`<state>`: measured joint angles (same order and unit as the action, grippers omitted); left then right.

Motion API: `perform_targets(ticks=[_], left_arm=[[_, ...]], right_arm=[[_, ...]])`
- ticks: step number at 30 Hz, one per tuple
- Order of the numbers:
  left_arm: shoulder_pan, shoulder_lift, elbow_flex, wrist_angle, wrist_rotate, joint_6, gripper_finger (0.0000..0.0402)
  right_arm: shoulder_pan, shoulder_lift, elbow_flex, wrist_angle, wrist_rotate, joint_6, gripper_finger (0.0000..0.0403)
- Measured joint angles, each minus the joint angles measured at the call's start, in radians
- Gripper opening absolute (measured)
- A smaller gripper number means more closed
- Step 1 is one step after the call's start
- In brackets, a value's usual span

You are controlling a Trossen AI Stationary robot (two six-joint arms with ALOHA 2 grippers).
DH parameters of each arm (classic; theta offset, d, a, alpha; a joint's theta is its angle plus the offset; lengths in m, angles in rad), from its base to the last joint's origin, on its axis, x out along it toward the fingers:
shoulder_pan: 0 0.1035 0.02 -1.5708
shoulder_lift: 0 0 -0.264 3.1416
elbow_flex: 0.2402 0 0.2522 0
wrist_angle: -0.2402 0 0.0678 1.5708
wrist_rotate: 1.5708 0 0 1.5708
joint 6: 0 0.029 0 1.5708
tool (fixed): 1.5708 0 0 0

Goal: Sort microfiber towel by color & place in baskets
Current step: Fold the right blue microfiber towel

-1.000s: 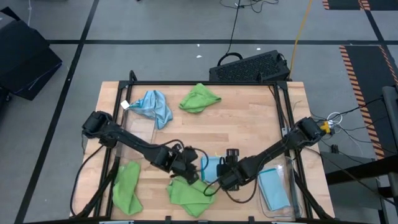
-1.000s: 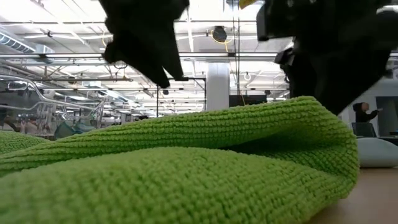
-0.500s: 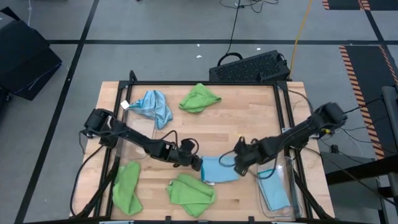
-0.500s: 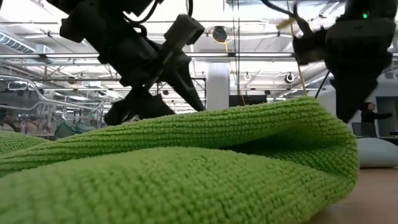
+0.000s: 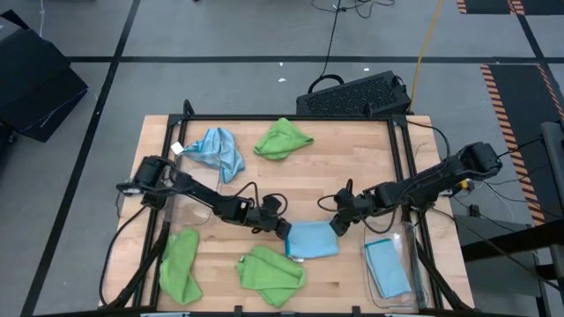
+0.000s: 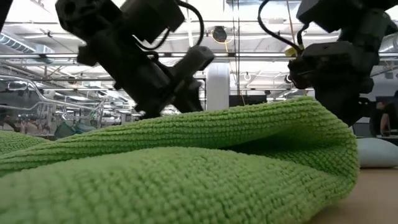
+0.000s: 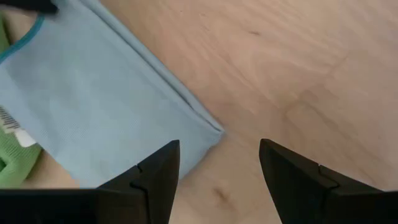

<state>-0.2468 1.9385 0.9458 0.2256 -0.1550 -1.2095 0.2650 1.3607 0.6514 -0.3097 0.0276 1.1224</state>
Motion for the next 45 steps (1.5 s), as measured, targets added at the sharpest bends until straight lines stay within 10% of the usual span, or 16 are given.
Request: perform_targets(ticks=[9, 18, 29, 45], left_arm=[[-0.011, 0.048, 0.002, 0.070, -0.014, 0.076, 0.0156], [-0.011, 0.050, 0.001, 0.072, -0.011, 0.145, 0.0012], [-0.011, 0.053, 0.011, 0.068, -0.022, 0.155, 0.0013], [0.141, 0.055, 0.011, 0.066, -0.024, 0.337, 0.0006]], right_arm=[[-0.049, 0.074, 0.000, 0.024, -0.063, -0.050, 0.0202], [-0.051, 0.131, 0.002, 0.076, -0.079, -0.086, 0.0128], [-0.047, 0.139, -0.001, 0.299, -0.172, -0.135, 0.0008], [-0.242, 0.138, 0.000, 0.160, -0.055, -0.354, 0.0003]])
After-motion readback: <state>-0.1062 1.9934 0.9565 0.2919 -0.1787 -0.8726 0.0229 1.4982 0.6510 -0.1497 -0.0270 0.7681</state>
